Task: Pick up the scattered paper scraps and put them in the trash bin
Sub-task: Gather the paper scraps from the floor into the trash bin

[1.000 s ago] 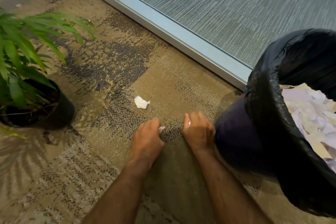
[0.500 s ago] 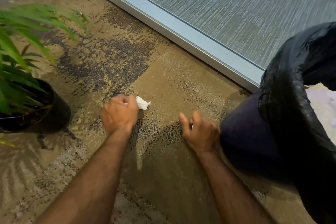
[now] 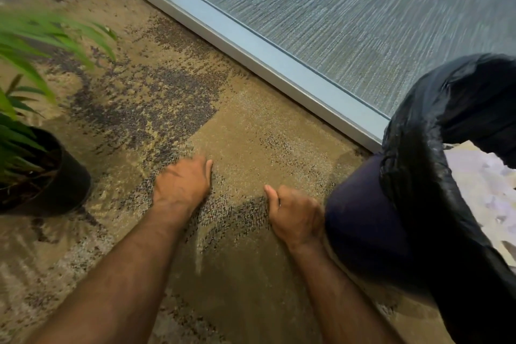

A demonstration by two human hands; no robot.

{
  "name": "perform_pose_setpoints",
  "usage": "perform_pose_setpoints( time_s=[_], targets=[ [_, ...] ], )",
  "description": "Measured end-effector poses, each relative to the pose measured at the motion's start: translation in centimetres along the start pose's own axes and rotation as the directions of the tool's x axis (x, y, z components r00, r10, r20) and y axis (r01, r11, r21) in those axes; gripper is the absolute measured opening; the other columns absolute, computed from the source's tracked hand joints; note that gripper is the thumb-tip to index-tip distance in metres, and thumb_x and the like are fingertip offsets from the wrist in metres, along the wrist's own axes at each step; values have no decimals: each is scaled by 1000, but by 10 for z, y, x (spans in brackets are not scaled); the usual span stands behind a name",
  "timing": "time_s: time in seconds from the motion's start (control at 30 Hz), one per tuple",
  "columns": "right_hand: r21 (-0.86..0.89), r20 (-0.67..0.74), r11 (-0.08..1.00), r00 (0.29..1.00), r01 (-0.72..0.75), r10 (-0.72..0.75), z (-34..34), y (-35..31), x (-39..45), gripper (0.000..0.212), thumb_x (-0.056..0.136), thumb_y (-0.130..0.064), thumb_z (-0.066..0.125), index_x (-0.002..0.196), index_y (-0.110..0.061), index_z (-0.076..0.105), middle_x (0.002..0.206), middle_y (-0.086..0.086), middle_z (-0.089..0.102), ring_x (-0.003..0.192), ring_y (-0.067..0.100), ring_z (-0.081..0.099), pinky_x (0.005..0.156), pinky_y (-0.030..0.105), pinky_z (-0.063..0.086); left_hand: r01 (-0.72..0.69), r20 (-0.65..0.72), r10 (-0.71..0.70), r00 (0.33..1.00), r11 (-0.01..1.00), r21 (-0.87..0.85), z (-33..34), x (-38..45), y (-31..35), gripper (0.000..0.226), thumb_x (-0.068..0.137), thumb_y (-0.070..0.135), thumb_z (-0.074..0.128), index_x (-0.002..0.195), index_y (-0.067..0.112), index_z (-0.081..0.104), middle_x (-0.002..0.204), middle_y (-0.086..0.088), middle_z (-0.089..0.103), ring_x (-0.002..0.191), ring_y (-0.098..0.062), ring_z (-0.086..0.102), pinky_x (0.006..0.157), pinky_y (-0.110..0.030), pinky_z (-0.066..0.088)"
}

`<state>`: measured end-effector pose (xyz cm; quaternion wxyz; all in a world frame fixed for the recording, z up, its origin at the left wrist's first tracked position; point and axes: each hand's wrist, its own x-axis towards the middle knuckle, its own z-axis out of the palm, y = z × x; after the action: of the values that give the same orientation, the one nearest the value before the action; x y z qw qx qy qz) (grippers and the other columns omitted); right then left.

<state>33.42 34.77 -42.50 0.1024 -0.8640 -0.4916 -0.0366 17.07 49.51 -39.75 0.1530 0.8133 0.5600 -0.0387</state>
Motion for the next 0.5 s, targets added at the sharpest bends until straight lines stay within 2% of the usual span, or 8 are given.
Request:
perform_pose_setpoints(
  time_s=[0.03,0.1,0.17,0.27,0.4,0.43,0.47,0.5],
  targets=[
    [-44,30,999,1000,9,-8,-5,-1,1,41,96,-51,49,64,-24,50,53,-9,38,45,11,37,54,24,31,29,11,-28,1000,996,-87,-2,-6,2,35,105,40,32,94,14,54,74,-3,59,60,-13,60,56,-30,56],
    [-91,212,996,977,1,18,-14,-5,8,43,100,-55,34,76,-24,54,62,-7,44,54,13,43,58,28,31,139,40,-133,990,944,-298,-4,-21,3,19,102,28,45,88,19,55,74,-3,60,61,-12,57,49,-24,46],
    [-108,413,992,905,-60,99,-24,-11,15,51,101,-57,23,86,-21,56,71,-2,52,63,17,48,61,31,34,243,50,-251,967,840,-485,-6,-35,0,21,96,18,55,75,16,55,68,-4,57,57,-14,49,47,-24,37],
    [-147,476,986,868,-77,139,-36,-24,13,51,102,-50,28,94,-15,65,82,3,61,74,19,58,66,32,48,309,89,-336,938,688,-657,-14,-59,-4,24,88,4,59,68,13,49,65,-4,51,59,-20,44,52,-29,34],
    [-50,654,989,744,-142,139,-55,-28,-13,38,103,-40,35,111,-19,66,107,7,65,98,23,61,87,37,51,392,267,-307,913,482,-783,-33,-98,-2,10,95,24,62,96,15,57,94,-5,62,87,-22,58,80,-35,50],
    [-44,697,988,704,-146,135,-59,-31,-26,38,102,-40,37,113,-19,66,111,8,65,103,24,61,90,35,49,369,250,-296,922,470,-802,-40,-106,0,17,96,30,60,93,13,63,90,-6,65,82,-20,59,76,-32,48],
    [-35,689,989,713,-146,130,-63,-33,-37,42,101,-43,38,114,-16,67,114,10,66,106,25,62,90,33,47,335,220,-286,932,458,-823,-51,-112,4,29,96,36,58,84,11,68,78,-6,65,70,-16,57,67,-29,44],
    [-36,625,990,771,-133,126,-64,-38,-50,49,100,-48,37,110,-14,70,112,12,66,105,24,64,88,30,48,306,192,-281,940,452,-838,-65,-119,10,44,95,43,57,71,9,69,62,-6,61,56,-13,52,59,-26,38]
  ],
)
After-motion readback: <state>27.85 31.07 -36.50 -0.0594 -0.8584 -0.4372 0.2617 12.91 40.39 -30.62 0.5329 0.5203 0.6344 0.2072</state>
